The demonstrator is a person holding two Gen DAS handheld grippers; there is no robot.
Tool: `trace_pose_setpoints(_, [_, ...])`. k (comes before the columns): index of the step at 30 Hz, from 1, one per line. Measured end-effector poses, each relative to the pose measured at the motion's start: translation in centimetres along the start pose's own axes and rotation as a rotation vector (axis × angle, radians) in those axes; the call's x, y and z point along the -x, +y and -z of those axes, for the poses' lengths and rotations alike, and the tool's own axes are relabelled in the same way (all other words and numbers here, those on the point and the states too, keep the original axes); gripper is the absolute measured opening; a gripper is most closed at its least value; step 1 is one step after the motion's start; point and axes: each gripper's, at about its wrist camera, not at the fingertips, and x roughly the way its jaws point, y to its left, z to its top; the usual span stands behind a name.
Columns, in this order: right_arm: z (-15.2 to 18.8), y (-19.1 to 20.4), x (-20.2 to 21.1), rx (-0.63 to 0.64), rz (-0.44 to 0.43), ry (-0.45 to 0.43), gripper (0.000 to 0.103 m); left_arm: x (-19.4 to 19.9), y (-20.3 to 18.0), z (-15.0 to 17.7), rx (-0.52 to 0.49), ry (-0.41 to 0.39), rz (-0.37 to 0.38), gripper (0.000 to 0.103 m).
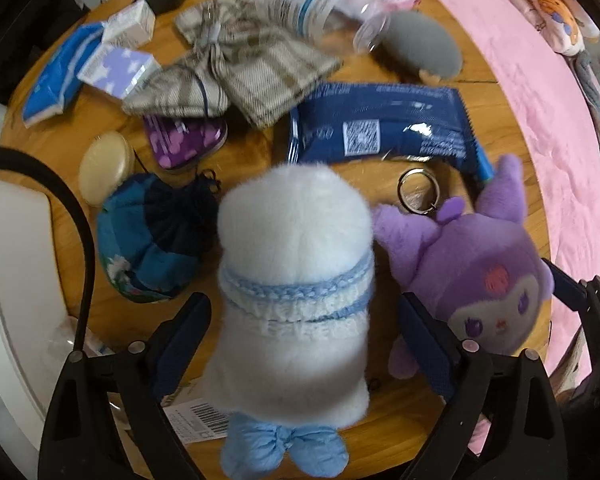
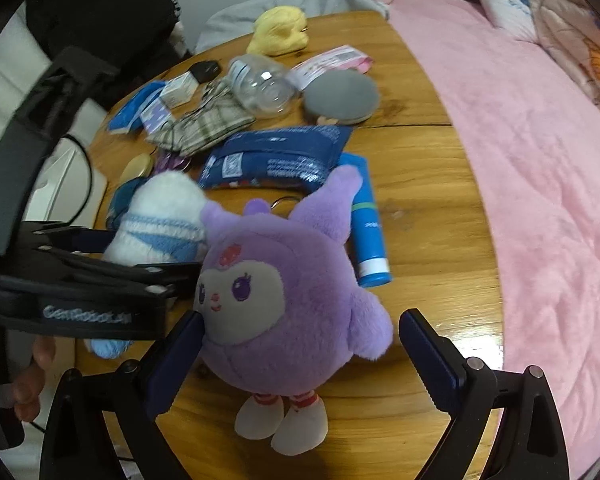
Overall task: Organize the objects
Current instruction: 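Grasp the white plush doll with the left tool while the right tool grasps the purple plush doll, then carry both plush dolls up and over to the white tray with both tools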
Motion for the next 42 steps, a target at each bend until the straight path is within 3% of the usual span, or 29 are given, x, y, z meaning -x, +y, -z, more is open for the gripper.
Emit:
trace_pose_setpoints(7, [0.2, 0.5, -0.9, 0.013, -0.128, 0.05, 0.072, -1.4, 0.0, 0.8, 0.035, 0.092, -0.027, 0.08])
trace_pose_setpoints(9, [0.2, 0.7, -0.9, 0.022, -0.123, 0.045, 0.07, -1.5, 0.4, 1.0, 0.069, 0.107, -0.021, 0.07])
trace_pose_setpoints(12, [0.3, 1.1, -0.7, 0.059, -0.115, 0.039, 0.064, -1.1, 0.7, 1.6, 0.106, 0.106, -0.009, 0.065])
trace_pose_setpoints(21, [0.5, 2.0, 1.2, 0.135, -0.078, -0.008, 0.059, 2.0, -0.1, 4.5, 0.1, 0.068, -0.039, 0.06])
trace_pose_setpoints(27, [-0.2, 2.3, 5.6, 0.157, -0.076, -0.103, 0.059, 7.4, 0.3, 7.5, 0.115, -0.024, -0.03, 0.06])
trace_pose_setpoints(32, [-0.8, 3.2, 10.0, 0.173, -0.083, -0.2, 0.059, 14.2, 1.5, 11.3, 0.153, -0.142, 0.001, 0.06])
trace_pose_setpoints(34, [-1.3, 3.8, 11.9, 0.181, -0.09, -0.25, 0.059, 17.0, 0.6, 10.4, 0.165, -0.181, 0.006, 0.06])
trace_pose_setpoints(40, [-1.0, 5.6, 18.1, 0.229, -0.13, -0.377, 0.059, 20.7, 3.8, 9.1, 0.224, -0.329, 0.007, 0.06])
trace_pose_setpoints(42, [-1.3, 6.8, 19.3, 0.263, -0.135, -0.411, 0.059, 22.6, 5.3, 10.2, 0.255, -0.377, 0.003, 0.06])
